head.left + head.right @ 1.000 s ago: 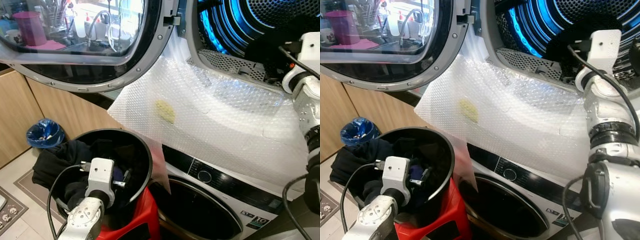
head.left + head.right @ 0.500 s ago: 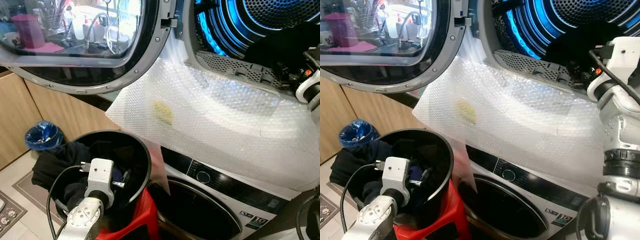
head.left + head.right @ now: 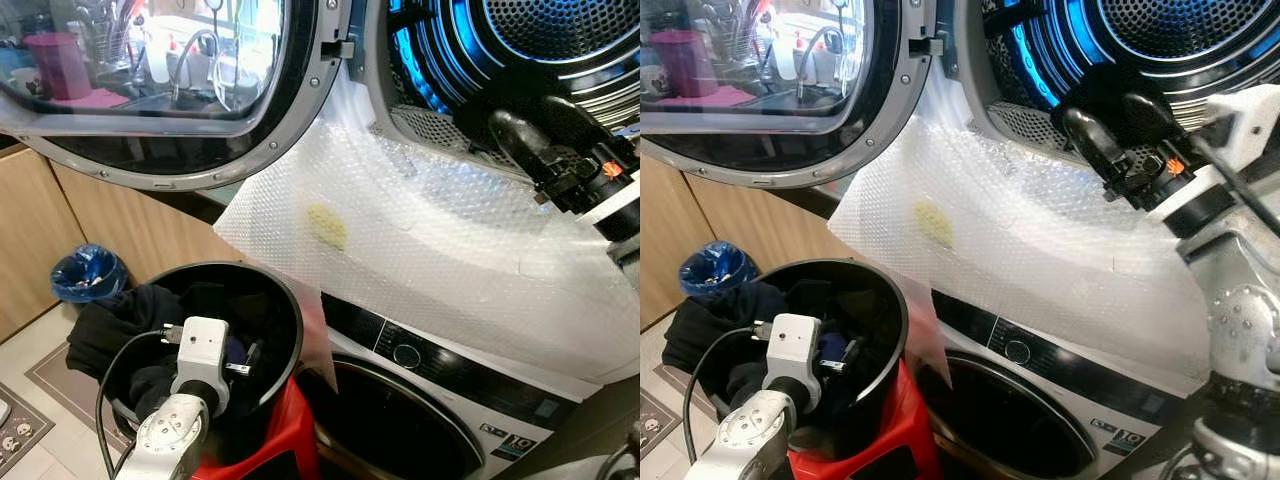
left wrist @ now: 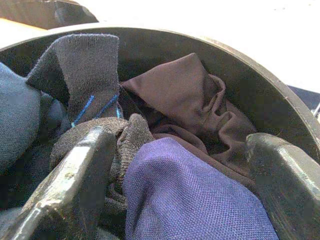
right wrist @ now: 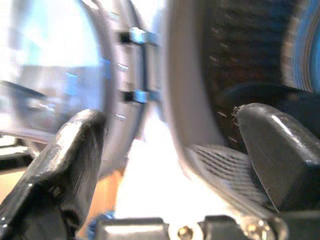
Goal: Clothes washing
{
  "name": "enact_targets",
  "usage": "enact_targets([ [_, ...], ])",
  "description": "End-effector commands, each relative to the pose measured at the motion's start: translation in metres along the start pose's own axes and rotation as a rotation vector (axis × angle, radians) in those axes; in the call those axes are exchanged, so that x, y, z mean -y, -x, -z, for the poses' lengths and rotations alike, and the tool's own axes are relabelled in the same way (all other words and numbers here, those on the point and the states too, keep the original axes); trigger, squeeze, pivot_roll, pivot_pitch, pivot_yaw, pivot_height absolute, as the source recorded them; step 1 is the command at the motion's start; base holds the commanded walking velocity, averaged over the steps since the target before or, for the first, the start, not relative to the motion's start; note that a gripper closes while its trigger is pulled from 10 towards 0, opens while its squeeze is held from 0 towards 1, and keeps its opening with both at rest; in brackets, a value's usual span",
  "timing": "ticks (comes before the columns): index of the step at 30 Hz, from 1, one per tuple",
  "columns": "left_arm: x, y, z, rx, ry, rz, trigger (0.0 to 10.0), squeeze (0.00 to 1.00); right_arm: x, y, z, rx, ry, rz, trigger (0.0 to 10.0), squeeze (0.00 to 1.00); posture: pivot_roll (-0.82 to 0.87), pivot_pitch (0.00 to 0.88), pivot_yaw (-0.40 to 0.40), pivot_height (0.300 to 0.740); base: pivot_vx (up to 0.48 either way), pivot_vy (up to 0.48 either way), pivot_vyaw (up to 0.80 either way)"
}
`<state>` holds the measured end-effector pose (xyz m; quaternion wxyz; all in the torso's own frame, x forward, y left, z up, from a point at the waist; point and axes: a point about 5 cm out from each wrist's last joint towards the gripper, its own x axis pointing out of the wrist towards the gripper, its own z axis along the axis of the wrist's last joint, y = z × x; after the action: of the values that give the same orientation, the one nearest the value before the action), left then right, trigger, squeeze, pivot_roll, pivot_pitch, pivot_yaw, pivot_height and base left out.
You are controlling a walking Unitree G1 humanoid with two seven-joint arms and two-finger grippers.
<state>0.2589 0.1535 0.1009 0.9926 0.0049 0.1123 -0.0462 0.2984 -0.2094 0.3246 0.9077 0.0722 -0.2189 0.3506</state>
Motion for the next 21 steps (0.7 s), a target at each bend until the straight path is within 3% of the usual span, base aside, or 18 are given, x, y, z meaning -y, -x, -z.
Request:
enact_targets([
  [1, 0.000, 0.004, 0.027, -0.128, 0.021, 0.002, 10.0, 0.00, -0.009, 0.004, -0.004, 0.050, 0.002, -0.057, 10.0, 0.00, -0.04, 0.124, -0.046, 0.740, 0.000, 0.000, 0.00],
  [4, 0.001, 0.004, 0.027, -0.124, 0.021, 0.008, 10.0, 0.00, -0.018, 0.011, 0.005, 0.048, -0.044, -0.144, 10.0, 0.00, -0.03, 0.124, -0.048, 0.740, 0.000, 0.000, 0.00],
  [12, 0.001, 0.005, 0.027, -0.124, 0.017, 0.012, 10.0, 0.00, -0.046, 0.047, 0.042, -0.138, -0.077, -0.364, 10.0, 0.00, -0.04, 0.126, -0.047, 0.740, 0.000, 0.000, 0.00],
  [15, 0.002, 0.004, 0.027, -0.124, 0.017, 0.016, 10.0, 0.00, -0.053, 0.039, 0.047, -0.137, -0.082, -0.358, 10.0, 0.00, -0.04, 0.126, -0.045, 0.740, 0.000, 0.000, 0.00],
  [19, 0.001, 0.004, 0.026, -0.119, 0.014, 0.015, 10.0, 0.00, -0.059, -0.001, 0.033, -0.013, -0.021, -0.285, 10.0, 0.00, -0.04, 0.122, -0.044, 0.740, 0.000, 0.000, 0.00],
  [21, 0.001, 0.003, 0.026, -0.117, 0.013, 0.015, 10.0, 0.00, -0.061, -0.020, 0.031, -0.010, 0.009, -0.258, 10.0, 0.00, -0.03, 0.120, -0.045, 0.740, 0.000, 0.000, 0.00],
])
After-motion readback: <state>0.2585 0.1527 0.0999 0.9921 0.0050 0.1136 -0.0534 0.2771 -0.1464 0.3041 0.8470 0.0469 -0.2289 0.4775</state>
